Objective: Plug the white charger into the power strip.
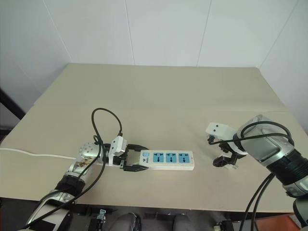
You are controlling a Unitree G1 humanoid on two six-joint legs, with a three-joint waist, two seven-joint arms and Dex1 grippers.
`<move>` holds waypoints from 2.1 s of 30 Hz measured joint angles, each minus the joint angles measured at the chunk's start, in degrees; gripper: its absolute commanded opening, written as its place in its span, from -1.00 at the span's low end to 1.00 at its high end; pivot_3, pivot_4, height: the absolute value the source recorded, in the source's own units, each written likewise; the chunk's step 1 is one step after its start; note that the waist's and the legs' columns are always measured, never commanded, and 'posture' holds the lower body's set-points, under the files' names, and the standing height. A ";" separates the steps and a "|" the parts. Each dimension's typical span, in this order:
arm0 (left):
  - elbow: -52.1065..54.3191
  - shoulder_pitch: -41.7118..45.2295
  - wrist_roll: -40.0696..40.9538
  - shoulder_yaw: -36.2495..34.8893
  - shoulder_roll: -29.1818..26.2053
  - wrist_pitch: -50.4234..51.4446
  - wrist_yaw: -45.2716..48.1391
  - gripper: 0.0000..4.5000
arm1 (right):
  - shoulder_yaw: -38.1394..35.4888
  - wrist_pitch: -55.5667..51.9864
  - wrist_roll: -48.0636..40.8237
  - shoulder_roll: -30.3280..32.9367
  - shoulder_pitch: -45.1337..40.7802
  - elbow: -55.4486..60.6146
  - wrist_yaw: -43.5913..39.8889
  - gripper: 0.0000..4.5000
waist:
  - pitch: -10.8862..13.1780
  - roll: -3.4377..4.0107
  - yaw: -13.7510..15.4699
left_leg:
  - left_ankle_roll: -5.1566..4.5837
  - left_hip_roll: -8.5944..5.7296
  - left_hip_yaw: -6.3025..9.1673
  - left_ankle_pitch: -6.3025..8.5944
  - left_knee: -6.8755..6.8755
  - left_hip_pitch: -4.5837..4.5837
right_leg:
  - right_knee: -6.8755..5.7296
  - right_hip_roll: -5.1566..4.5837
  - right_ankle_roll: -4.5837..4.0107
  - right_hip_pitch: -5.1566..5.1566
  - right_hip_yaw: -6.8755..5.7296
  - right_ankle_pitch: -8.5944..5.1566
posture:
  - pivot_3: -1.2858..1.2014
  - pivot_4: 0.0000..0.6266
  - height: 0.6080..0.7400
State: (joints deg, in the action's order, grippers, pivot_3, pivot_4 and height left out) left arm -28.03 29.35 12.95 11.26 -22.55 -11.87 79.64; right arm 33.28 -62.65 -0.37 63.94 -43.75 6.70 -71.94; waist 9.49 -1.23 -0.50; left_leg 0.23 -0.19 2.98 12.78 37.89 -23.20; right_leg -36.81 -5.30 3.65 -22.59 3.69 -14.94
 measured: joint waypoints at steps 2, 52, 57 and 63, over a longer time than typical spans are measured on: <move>-0.01 0.00 -0.02 0.00 0.00 0.00 -0.01 0.45 | 0.00 -0.36 0.04 0.01 0.00 0.00 -0.06 1.00 | 0.00 0.00 -0.01 | 0.00 0.00 0.00 0.00 0.00 0.00 | 0.00 0.00 0.00 0.00 0.00 0.00 | 0.03 -0.52 1.00; -6.28 3.91 -1.20 0.49 0.39 -3.06 3.27 0.45 | -34.22 46.15 -25.59 -44.51 15.97 -11.55 5.41 -0.51 | -0.08 -0.05 -0.48 | -0.01 0.02 0.10 -0.01 0.03 0.32 | -0.18 0.07 0.00 0.29 -0.08 0.02 | 0.03 -0.52 1.00; -5.00 3.54 -1.20 0.30 0.04 -1.66 3.16 0.45 | -33.30 52.70 -24.81 -45.57 17.67 -15.16 3.87 -0.51 | -0.08 -0.05 -0.52 | -0.01 0.03 0.10 0.00 0.02 0.32 | -0.18 0.08 0.00 0.29 -0.08 0.01 | 0.03 -0.52 1.00; -4.15 3.39 -1.19 0.19 -0.45 -0.33 3.56 0.45 | -30.95 54.97 -23.85 -44.95 17.81 -18.03 0.65 -0.51 | -0.07 -0.05 -0.66 | -0.01 0.04 0.10 0.00 0.02 0.35 | -0.19 0.10 0.00 0.29 -0.08 0.01 | 0.03 -0.52 1.00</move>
State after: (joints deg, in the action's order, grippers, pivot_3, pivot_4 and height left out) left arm -32.19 32.74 11.76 11.45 -23.00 -12.19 83.20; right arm 2.33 -7.69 -24.22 18.98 -25.94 -11.33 -71.29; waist 9.42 -1.27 -1.16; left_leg 0.22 -0.15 3.08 12.78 37.91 -22.85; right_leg -37.00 -5.20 3.65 -22.30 3.61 -14.93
